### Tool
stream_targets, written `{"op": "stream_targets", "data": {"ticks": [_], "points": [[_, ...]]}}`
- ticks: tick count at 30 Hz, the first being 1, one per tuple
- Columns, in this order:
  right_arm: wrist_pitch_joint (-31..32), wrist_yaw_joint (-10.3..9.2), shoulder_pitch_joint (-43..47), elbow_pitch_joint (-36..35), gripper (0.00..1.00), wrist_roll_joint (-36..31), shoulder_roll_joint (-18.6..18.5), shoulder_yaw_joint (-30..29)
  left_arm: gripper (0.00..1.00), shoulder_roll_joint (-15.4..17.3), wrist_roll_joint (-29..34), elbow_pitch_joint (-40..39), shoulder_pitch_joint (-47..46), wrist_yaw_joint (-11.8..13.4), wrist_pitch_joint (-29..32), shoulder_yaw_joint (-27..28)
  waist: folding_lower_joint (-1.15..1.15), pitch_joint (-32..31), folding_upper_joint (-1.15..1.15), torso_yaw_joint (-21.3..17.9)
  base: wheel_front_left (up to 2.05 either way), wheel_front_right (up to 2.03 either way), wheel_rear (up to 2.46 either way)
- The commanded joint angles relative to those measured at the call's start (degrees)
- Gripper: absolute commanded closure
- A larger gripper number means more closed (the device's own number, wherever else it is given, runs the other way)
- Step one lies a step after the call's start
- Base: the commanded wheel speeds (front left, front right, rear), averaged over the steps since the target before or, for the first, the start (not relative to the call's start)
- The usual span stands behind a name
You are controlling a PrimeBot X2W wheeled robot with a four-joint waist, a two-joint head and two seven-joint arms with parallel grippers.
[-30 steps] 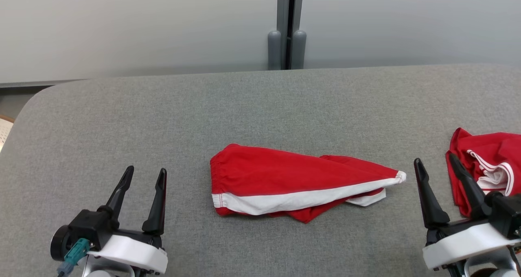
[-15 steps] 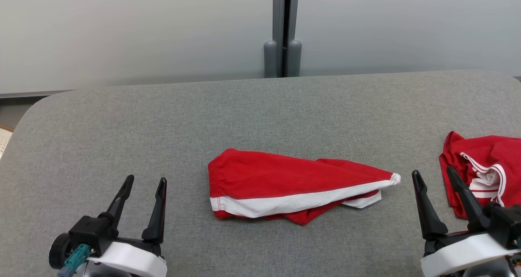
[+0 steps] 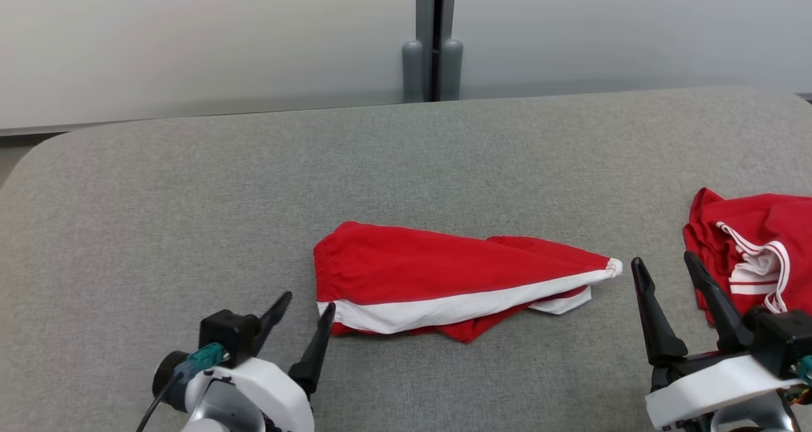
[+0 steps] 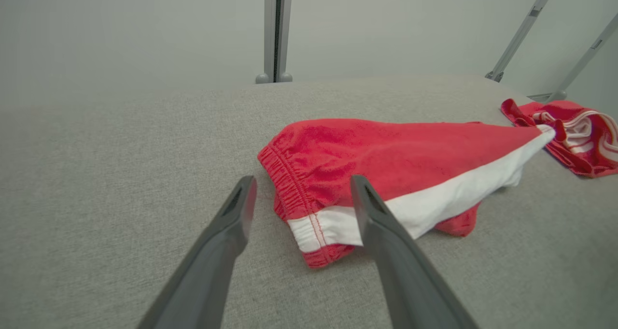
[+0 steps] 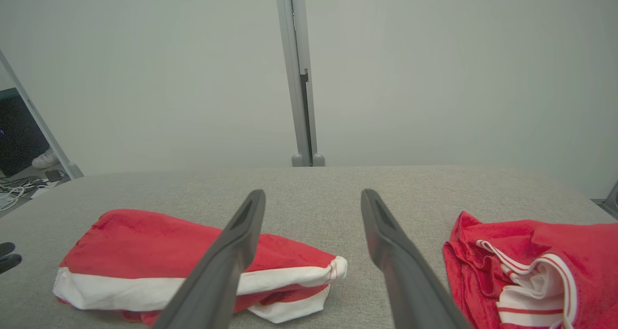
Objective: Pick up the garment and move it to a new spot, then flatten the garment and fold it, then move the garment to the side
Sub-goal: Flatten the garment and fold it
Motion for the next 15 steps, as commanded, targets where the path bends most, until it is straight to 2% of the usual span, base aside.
{"op": "stream_targets", "data": {"ticks": [1,5,10,11,13,14,15], "points": [[0.2,-0.02,-0.9,0.1,0.00,0.4,0.0,0.2,0.00,-0.1,-0.7,1.4,-1.3,-0.4,2.0,-0.6,0.00,0.9,0.00,-0.7,0.00,0.00,0.00],[-0.3,-0.02,-1.5,0.9,0.00,0.6,0.0,0.5,0.00,-1.0,-2.8,5.6,-2.9,-1.1,7.1,-2.0,0.00,2.1,0.00,-1.9,0.00,0.00,0.00],[-0.7,-0.02,-1.7,1.4,0.00,1.0,0.3,0.3,0.00,-1.1,-4.9,8.2,-4.2,-1.5,7.6,-1.8,0.00,3.1,0.00,-2.8,0.00,0.00,0.00],[-0.7,-0.02,-1.7,1.5,0.00,1.0,0.3,0.2,0.18,-1.1,-5.1,8.5,-4.4,-1.6,7.3,-1.8,0.00,3.2,0.00,-2.8,0.00,0.00,0.00],[-0.7,-0.01,-1.8,1.7,0.00,1.0,0.4,0.2,0.88,-0.8,-5.3,9.0,-4.8,-1.7,7.0,-1.9,0.00,3.4,0.00,-2.9,0.00,0.00,0.00],[-0.5,-0.01,-1.8,1.8,0.00,1.0,0.4,0.2,1.00,-0.6,-5.5,9.1,-5.0,-1.7,6.8,-1.9,0.00,3.5,0.00,-2.9,0.00,0.00,0.00],[-0.5,-0.02,-1.9,1.9,0.00,1.1,0.3,0.2,1.00,-0.5,-5.7,9.1,-5.3,-1.8,6.6,-1.9,0.00,3.6,0.00,-2.9,0.00,0.00,0.00]]}}
